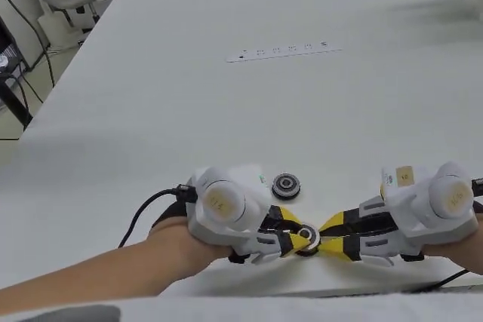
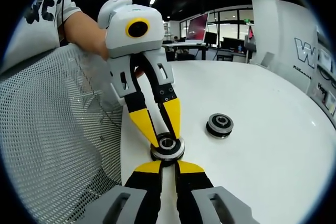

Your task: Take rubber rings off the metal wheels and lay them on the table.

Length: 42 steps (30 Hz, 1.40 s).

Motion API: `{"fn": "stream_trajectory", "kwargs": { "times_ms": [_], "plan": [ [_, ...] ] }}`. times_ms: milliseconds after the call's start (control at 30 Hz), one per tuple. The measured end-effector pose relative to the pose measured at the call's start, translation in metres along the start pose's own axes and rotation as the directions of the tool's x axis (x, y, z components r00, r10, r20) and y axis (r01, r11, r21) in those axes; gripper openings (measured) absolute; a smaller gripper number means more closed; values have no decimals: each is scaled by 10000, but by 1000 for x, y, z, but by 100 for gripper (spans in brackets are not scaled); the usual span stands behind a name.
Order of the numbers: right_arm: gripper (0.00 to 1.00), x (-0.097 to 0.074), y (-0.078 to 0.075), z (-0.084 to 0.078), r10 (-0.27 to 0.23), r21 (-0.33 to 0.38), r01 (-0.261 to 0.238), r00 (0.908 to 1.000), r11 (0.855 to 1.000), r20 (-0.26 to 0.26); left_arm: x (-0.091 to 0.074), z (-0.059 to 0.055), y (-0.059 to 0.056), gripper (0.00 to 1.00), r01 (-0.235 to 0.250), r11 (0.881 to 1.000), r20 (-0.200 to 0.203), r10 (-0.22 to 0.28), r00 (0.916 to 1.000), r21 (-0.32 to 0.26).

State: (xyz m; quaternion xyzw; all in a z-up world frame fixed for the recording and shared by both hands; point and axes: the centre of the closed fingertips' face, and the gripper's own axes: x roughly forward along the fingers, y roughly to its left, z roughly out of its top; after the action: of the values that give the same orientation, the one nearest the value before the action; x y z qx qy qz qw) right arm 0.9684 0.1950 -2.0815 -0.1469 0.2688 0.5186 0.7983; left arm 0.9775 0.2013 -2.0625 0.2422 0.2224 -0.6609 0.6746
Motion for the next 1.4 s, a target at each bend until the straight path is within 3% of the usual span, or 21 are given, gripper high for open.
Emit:
{"fn": "stream_trajectory", "kwargs": {
  "times_ms": [533,1033,1400],
  "plan": [
    [0,-1,0,2,-134,838,126,9999,9964,95,-1,1,-1,7,-66,10000,5,66,10000,37],
    [0,-5,-5,0,-204,1971,120,9990,9803,406,-1,1,-1,7,-105,9999,10,105,9999,11],
    [0,-6,-6,0,-271,2320,152,9985,9726,480,-1,1,-1,7,-123,9999,7,123,9999,-12]
  ]
}}
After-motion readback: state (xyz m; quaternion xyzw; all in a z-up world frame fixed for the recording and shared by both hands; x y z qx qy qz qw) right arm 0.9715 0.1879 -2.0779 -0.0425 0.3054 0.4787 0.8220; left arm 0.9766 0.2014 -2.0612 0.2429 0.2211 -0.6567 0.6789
